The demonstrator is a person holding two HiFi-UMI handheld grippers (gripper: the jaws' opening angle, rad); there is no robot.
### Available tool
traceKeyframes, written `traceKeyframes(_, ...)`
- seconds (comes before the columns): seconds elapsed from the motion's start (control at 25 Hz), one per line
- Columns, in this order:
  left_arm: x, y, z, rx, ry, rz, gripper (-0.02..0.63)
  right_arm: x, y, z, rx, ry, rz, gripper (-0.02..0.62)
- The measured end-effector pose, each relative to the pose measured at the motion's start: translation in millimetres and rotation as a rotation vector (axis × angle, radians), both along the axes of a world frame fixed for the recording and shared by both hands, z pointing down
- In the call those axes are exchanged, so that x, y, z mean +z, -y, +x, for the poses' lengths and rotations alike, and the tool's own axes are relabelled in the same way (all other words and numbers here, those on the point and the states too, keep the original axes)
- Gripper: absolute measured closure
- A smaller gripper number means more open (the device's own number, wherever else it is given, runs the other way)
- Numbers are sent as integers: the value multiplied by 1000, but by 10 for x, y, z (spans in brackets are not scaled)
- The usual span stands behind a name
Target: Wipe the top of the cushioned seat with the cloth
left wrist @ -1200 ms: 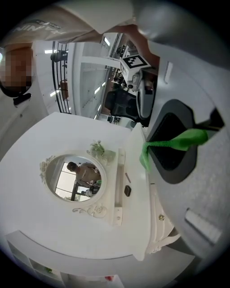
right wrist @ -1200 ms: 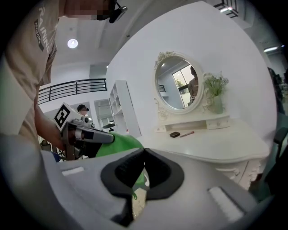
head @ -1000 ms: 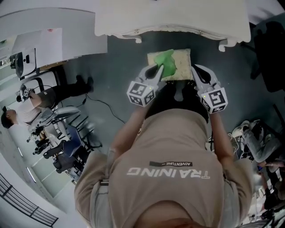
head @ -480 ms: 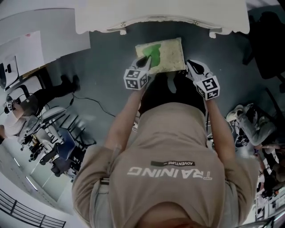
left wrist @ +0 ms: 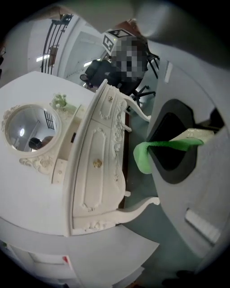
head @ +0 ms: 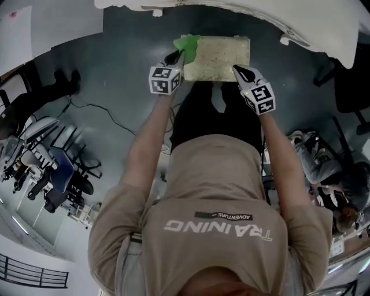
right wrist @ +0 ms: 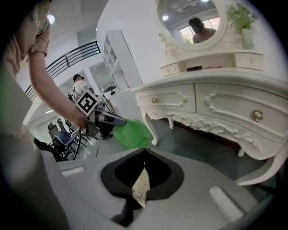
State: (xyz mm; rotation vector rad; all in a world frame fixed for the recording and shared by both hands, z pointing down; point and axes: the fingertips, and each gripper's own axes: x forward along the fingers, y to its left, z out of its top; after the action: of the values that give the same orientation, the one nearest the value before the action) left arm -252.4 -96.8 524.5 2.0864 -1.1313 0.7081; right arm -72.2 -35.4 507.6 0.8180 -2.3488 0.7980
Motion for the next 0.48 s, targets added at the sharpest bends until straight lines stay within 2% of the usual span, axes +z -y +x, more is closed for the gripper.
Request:
traceKeyframes(0.12,371,86,-542,-71,6,-40,583,288,148,-324,-13,-7,-28,601)
traceKeyframes(0.28,912,163,-1095,-85,34,-77,582,603,345,-752,-60,-17,-21,600)
traceKeyframes(0.4,1277,152,-1327,-78,37,-103,582,786,425,-999,-65,-1,-37,601)
traceKeyframes(0.48,1542,215,-1336,-82,20,-117,582,961,498,-1037,-51,2,-52,601)
